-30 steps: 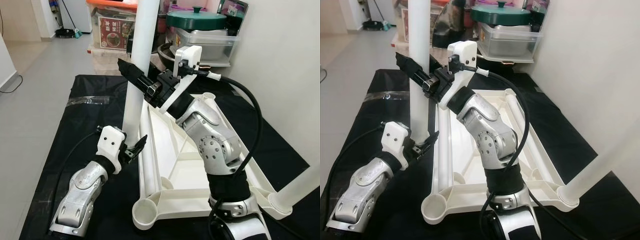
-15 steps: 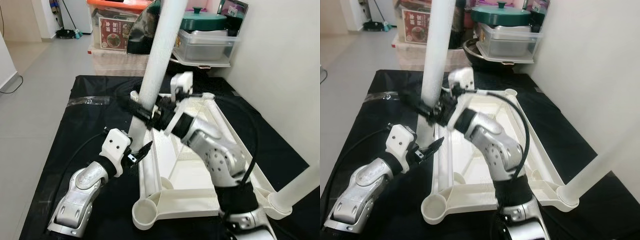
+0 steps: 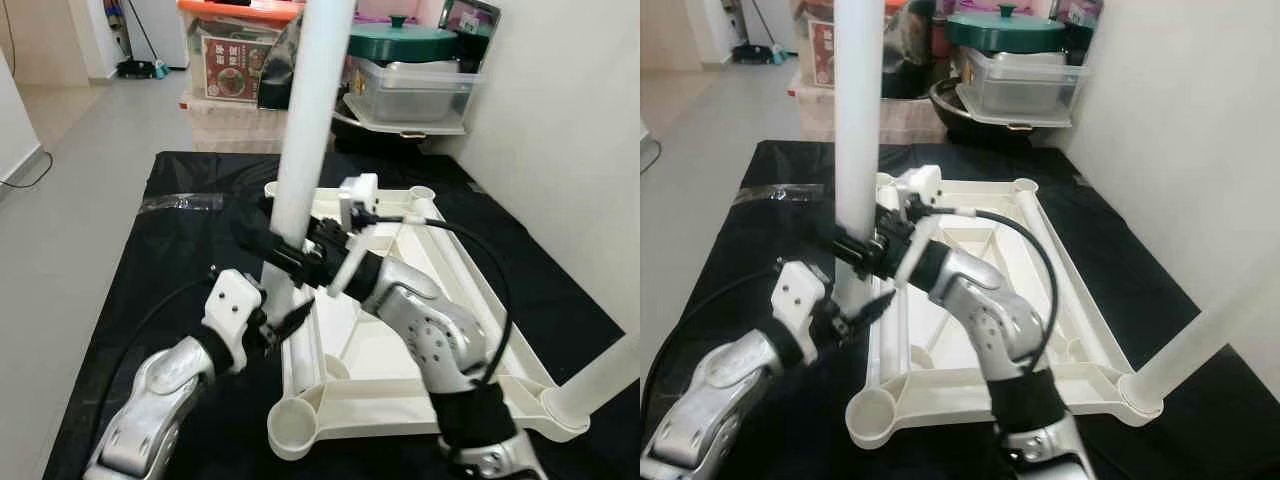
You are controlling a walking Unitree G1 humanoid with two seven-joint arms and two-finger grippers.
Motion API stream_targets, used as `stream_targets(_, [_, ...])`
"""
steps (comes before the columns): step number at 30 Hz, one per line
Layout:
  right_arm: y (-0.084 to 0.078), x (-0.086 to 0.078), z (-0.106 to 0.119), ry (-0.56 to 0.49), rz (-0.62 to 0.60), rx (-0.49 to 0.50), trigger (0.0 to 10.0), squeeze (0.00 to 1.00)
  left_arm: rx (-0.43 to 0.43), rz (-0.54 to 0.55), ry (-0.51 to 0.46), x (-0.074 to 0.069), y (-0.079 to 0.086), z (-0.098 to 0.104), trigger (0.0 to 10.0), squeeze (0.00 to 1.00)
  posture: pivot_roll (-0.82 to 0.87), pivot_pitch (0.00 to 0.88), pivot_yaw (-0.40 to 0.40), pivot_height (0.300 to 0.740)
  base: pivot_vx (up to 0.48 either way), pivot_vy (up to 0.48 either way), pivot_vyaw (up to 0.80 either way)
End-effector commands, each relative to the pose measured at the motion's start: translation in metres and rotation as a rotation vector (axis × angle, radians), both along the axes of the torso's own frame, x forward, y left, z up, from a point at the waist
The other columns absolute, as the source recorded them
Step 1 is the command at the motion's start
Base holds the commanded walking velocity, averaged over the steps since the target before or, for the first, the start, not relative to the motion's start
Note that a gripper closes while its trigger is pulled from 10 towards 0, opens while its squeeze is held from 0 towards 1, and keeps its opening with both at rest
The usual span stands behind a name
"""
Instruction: Building children table
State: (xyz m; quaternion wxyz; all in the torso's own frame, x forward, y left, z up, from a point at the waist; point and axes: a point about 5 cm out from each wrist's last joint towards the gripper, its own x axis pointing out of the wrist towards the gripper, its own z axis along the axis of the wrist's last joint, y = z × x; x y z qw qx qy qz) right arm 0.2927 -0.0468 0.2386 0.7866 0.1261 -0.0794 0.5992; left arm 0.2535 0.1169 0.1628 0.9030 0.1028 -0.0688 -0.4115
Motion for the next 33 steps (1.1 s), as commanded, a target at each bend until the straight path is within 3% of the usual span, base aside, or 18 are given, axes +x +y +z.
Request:
stream_targets(1, [0.007, -0.006, 0.004, -0.028, 0.063, 0.009, 10.0, 0.0, 0.014, -0.118, 0.001, -0.009, -0.015, 0.001, 10.0, 0.0, 0.11, 0.0, -0.094, 0.74, 0.0, 0.0, 0.0])
stream_targets(10, [-0.002, -0.012, -0.015, -0.007, 0.163, -0.066, 10.0, 0.0, 0.086, -0.221, 0.034, -0.021, -0.001, 0.004, 10.0, 0.0, 0.12, 0.0, -0.097, 0.74, 0.0, 0.0, 0.0])
stream_targets(11, [-0.002, -0.012, -0.015, -0.004, 0.164, -0.057, 6.7, 0.0, 0.086, -0.225, 0.038, -0.021, -0.002, 0.004, 10.0, 0.0, 0.12, 0.0, -0.097, 0.74, 0.0, 0.0, 0.0])
stream_targets(12, [-0.002, -0.011, -0.014, -0.002, 0.164, -0.038, 6.7, 0.0, 0.084, -0.232, 0.046, -0.022, -0.002, 0.003, 10.0, 0.0, 0.12, 0.0, -0.095, 0.74, 0.0, 0.0, 0.0])
stream_targets(13, [-0.002, -0.011, -0.013, 0.007, 0.163, -0.014, 0.0, 0.0, 0.082, -0.236, 0.051, -0.023, -0.004, 0.002, 10.0, 0.0, 0.11, 0.0, -0.093, 0.74, 0.0, 0.0, 0.0])
stream_targets(20, [-0.002, -0.012, -0.013, 0.024, 0.17, 0.035, 0.0, 0.0, 0.08, -0.242, 0.064, -0.025, -0.004, -0.001, 10.0, 0.0, 0.11, 0.0, -0.093, 0.74, 0.0, 0.0, 0.0])
stream_targets(21, [-0.002, -0.013, -0.013, 0.027, 0.169, 0.04, 0.0, 0.0, 0.081, -0.226, 0.059, -0.023, -0.003, -0.001, 10.0, 1.0, 0.11, 0.0, -0.092, 0.74, 0.0, 0.0, 0.0])
stream_targets(33, [-0.008, -0.009, -0.013, 0.042, 0.093, 0.078, 0.0, 0.0, 0.03, -0.097, 0.021, -0.007, 0.013, 0.006, 10.0, 1.0, 0.11, 0.0, -0.094, 0.74, 0.0, 0.0, 0.0])
